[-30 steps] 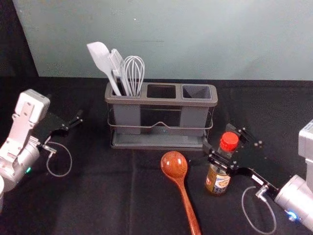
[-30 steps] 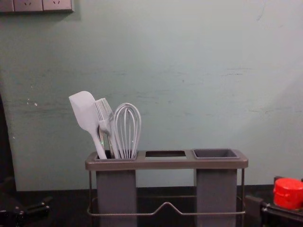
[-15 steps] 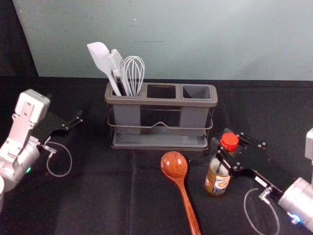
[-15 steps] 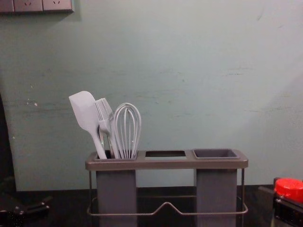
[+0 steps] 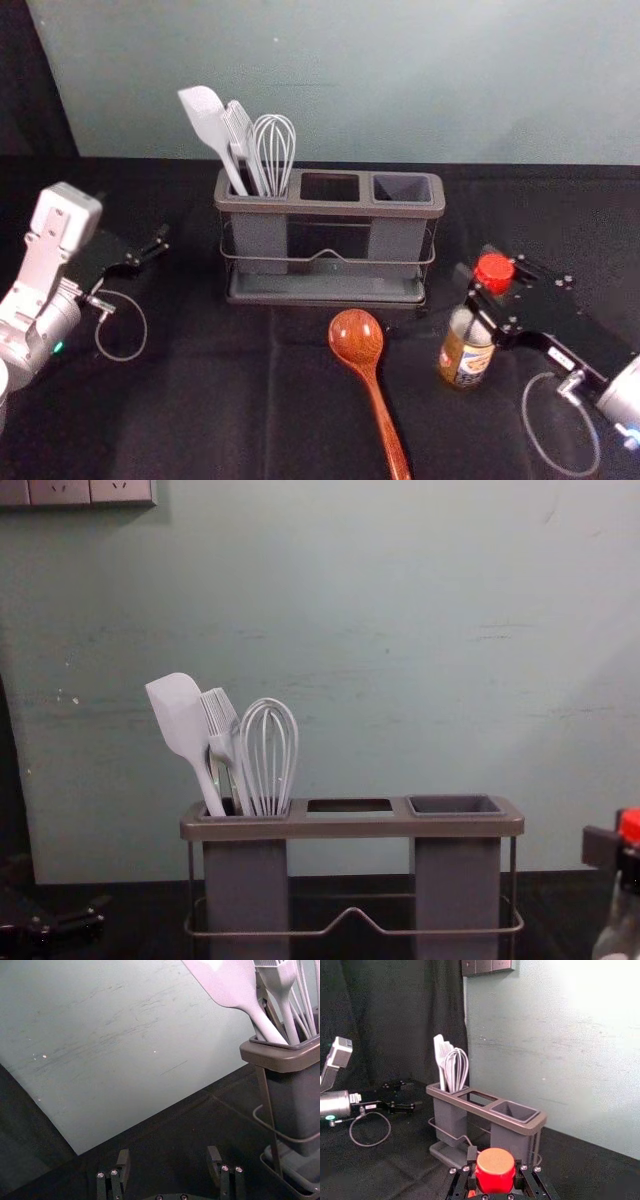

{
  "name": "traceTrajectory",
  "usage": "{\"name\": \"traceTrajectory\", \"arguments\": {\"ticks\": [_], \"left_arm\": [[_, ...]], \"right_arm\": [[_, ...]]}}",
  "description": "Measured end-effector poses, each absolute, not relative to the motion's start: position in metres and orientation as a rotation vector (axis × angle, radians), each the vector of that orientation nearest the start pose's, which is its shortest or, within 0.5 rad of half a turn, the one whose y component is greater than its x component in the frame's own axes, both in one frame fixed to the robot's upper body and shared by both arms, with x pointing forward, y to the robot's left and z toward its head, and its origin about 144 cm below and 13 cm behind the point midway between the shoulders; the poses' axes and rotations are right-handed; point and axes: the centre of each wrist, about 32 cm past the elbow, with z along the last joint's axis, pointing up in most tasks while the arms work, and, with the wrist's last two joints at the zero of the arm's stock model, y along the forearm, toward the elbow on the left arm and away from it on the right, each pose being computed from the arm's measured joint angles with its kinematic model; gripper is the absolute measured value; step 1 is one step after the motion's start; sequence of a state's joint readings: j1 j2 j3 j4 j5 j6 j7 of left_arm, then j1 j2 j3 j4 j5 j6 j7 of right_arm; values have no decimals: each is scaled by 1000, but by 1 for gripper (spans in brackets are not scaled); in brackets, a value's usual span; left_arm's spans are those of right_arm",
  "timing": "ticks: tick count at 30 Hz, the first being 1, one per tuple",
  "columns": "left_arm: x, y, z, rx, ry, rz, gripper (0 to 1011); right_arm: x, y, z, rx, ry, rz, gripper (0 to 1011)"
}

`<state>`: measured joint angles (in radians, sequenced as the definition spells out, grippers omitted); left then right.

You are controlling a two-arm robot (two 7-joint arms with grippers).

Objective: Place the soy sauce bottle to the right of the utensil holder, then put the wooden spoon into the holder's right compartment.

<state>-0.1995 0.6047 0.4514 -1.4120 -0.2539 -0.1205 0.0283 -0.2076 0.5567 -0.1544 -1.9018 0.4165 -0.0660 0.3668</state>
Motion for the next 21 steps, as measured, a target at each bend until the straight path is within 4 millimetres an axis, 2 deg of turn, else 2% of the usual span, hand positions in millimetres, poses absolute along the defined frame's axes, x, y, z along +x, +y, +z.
{"name": "traceTrajectory", "arguments": {"ticks": [12, 21], "left_arm": [[489, 310, 1140, 304, -285, 1248, 1005], [489, 310, 1140, 304, -285, 1248, 1005]], "right_arm": [[388, -309, 1197, -27, -118, -958, 384], [385, -314, 1199, -16, -118, -969, 384]]}}
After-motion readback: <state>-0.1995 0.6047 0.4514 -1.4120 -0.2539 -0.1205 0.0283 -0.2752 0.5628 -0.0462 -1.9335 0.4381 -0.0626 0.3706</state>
